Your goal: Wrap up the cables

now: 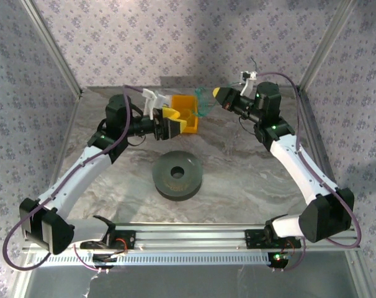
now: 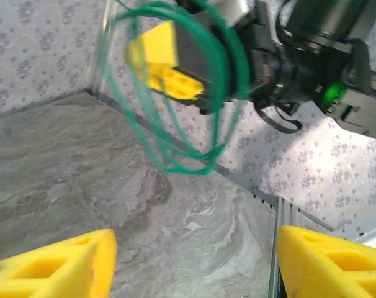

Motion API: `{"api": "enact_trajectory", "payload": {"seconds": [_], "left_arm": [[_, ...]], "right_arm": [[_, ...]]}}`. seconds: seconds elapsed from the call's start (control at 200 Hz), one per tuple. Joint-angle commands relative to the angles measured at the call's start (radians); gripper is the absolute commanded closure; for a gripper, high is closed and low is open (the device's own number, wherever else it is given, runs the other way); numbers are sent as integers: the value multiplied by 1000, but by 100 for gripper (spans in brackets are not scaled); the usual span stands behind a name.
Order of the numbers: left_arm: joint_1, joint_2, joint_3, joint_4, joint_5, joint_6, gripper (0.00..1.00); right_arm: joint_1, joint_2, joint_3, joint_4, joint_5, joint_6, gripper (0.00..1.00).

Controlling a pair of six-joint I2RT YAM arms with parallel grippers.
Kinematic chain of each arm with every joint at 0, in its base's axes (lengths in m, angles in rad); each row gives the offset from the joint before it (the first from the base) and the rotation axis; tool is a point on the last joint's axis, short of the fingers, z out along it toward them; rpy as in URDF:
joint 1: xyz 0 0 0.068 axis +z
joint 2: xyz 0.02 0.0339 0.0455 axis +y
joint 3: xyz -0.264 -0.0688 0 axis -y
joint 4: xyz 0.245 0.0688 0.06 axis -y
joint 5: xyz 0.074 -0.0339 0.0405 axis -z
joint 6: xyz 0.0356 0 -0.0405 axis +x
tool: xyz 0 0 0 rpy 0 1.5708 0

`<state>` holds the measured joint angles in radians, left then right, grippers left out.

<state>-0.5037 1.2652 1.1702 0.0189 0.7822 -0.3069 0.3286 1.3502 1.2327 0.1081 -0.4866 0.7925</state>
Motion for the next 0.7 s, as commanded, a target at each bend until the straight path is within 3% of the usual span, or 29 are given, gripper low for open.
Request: {"api": "enact_trajectory", "payload": {"seconds": [0.0,0.115,0.32,0.695], "left_arm": [[-20,9,68,12,13,23,29],[-22,20,69,30,3,16,30],[-22,53,108,21,-13,22,50],[-22,105,141,19,-18,25,55]], "right_arm": [[12,14,-2,10,-7,-16,100],[19,20,1,9,-10,-18,100],[21,23,2,14,-18,-17,100],[21,27,1,22,-30,-17,100]]}}
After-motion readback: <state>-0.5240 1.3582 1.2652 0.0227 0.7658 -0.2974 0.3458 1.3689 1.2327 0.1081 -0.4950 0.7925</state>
